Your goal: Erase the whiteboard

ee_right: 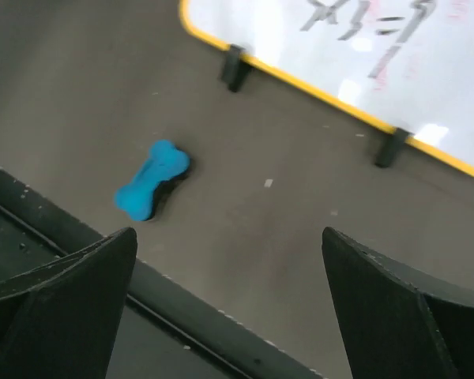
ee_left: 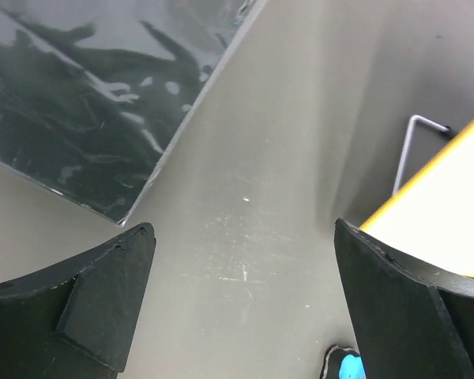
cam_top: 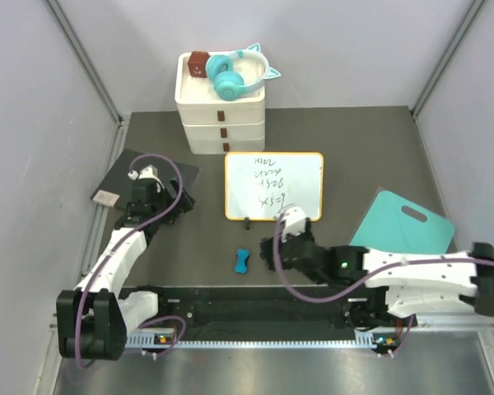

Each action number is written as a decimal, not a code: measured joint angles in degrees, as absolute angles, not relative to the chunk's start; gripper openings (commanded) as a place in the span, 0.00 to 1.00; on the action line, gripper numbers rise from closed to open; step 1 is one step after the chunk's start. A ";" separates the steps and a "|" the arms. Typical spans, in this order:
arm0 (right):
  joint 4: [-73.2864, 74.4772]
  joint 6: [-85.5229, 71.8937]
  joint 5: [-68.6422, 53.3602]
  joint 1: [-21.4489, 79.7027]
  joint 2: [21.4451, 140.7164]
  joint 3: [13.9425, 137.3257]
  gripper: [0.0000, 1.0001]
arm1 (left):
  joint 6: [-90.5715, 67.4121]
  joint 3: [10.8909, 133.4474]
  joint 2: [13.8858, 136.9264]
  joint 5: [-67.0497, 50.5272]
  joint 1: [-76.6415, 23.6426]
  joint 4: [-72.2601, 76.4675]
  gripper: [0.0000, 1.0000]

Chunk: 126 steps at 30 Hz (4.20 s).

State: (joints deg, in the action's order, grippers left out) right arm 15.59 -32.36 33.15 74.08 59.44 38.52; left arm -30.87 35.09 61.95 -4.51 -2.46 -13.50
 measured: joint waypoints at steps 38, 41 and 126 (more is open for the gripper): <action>36.10 -71.00 41.21 81.19 107.33 72.71 0.66 | -30.35 32.69 70.15 -9.23 -2.46 -13.52 0.99; 35.09 -72.14 40.25 80.18 109.51 72.42 0.62 | -30.35 32.69 70.15 -9.69 -2.46 -13.50 0.99; 4.21 -25.10 20.64 44.77 87.66 53.65 0.00 | -54.06 45.08 113.45 -50.96 -12.08 73.28 0.00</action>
